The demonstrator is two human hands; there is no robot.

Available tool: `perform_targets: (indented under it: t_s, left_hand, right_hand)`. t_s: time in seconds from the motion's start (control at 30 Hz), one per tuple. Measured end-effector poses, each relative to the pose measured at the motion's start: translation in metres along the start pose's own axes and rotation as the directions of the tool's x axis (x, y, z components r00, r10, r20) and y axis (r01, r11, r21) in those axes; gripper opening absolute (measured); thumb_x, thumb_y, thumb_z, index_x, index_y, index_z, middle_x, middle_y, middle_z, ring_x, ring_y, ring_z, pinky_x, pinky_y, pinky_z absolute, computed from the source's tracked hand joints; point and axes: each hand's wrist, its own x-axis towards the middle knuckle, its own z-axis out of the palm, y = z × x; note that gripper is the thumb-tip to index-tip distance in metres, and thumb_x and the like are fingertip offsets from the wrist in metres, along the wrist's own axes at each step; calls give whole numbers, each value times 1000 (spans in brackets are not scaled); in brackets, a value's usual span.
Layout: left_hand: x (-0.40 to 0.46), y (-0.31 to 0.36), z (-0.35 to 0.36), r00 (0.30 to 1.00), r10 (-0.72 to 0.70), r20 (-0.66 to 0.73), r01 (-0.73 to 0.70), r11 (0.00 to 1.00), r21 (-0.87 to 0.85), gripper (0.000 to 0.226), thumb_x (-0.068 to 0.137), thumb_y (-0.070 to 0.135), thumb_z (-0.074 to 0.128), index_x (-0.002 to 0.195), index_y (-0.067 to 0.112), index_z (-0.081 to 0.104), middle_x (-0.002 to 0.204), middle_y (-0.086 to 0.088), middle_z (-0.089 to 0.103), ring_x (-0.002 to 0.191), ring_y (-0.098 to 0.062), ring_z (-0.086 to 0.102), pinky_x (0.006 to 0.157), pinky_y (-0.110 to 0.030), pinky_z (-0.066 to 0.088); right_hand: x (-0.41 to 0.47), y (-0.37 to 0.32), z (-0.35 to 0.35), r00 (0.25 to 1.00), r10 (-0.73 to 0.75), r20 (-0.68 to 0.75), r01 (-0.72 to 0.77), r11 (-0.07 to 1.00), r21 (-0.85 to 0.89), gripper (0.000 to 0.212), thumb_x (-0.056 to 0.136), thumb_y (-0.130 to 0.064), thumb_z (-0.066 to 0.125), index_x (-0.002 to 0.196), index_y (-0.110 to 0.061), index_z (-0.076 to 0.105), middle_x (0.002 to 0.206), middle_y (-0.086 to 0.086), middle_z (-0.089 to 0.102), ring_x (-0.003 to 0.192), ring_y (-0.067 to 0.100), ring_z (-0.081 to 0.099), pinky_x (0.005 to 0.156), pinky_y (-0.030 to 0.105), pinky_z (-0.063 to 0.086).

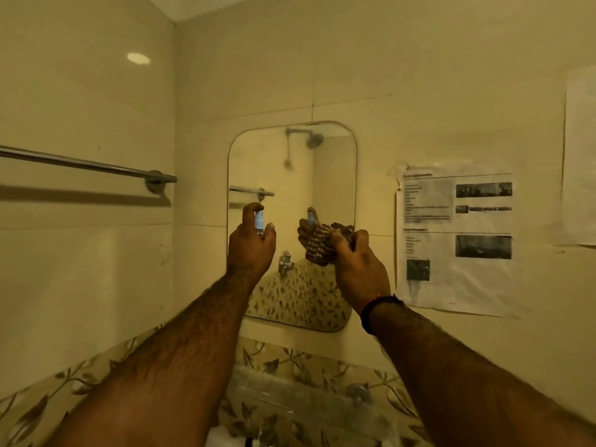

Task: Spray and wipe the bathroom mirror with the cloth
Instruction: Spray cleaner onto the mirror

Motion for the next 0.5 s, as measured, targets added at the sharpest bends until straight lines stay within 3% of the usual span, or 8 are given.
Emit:
perform_targets:
  t_s: [0.13, 0.37, 0.5]
  left_hand:
    - [24, 0, 0, 998, -11, -57, 12, 1000, 22, 35, 96, 26, 55, 128, 24, 43, 94, -14, 67, 80, -30, 65, 72, -42, 57]
    - [50, 1, 11, 997, -16, -75, 16, 1000, -12, 27, 96, 25, 54, 120, 26, 44, 90, -7, 63, 78, -27, 66, 68, -41, 60]
    - [53, -1, 23, 993, -32, -113, 28, 999, -35, 28, 95, 25, 57, 120, 27, 44, 92, -2, 59, 79, -21, 63, 66, -31, 57]
  right_hand:
    - [1, -2, 9, 1000, 0, 3, 0, 1000, -21, 58, 89, -18, 59, 142, -22, 35, 129, 16, 39, 90, 28, 59, 67, 35, 57]
    - [-3, 6, 12, 1000, 27, -12, -27, 998, -49, 56, 90, -18, 57, 142, -19, 38, 125, 14, 41, 89, 26, 58, 65, 32, 55]
    - [-5, 10, 9, 999, 42, 0, -41, 997, -70, 58, 89, -18, 61, 143, -19, 39, 122, 13, 43, 82, 22, 56, 61, 28, 53]
